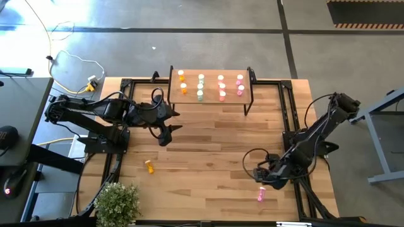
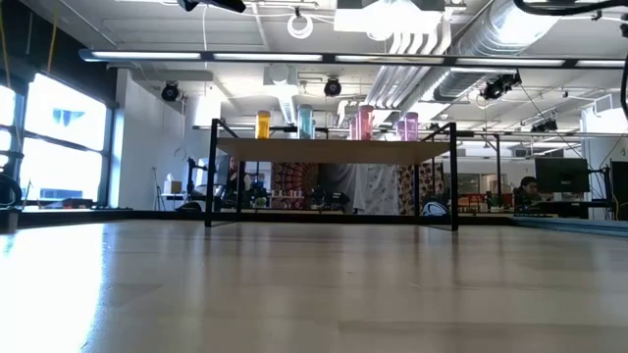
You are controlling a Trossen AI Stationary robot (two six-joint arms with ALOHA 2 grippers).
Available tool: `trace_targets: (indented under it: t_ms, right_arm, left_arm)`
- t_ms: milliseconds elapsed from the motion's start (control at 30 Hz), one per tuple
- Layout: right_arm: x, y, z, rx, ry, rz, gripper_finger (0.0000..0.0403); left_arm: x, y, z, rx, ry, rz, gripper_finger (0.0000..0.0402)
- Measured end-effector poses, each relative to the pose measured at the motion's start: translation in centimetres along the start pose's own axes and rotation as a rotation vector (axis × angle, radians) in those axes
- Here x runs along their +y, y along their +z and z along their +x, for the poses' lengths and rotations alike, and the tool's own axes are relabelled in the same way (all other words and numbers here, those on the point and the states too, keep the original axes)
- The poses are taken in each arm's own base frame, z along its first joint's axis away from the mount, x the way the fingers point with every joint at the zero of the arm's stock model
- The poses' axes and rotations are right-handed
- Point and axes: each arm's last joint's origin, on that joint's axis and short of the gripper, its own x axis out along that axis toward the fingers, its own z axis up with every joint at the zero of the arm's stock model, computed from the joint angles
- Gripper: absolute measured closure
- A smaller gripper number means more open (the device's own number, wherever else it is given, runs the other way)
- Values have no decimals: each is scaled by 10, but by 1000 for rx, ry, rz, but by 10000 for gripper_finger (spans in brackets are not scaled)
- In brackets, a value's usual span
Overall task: Pick and place medicine bottles onto shelf by color
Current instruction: Put the purple pill bottle on the shelf aligned with the purple pill bottles
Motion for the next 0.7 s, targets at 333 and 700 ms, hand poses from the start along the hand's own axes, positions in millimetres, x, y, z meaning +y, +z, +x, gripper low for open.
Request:
trace_targets:
  t_ms: [333, 700]
  right_arm:
    - [-2, -6, 30, -7, -49, -23, 257]
    - [-3, -5, 64, -83, -138, -14, 257]
  left_arm:
    - [0, 1, 0, -7, -2, -3, 172]
    - [0, 1, 0, -6, -2, -3, 172]
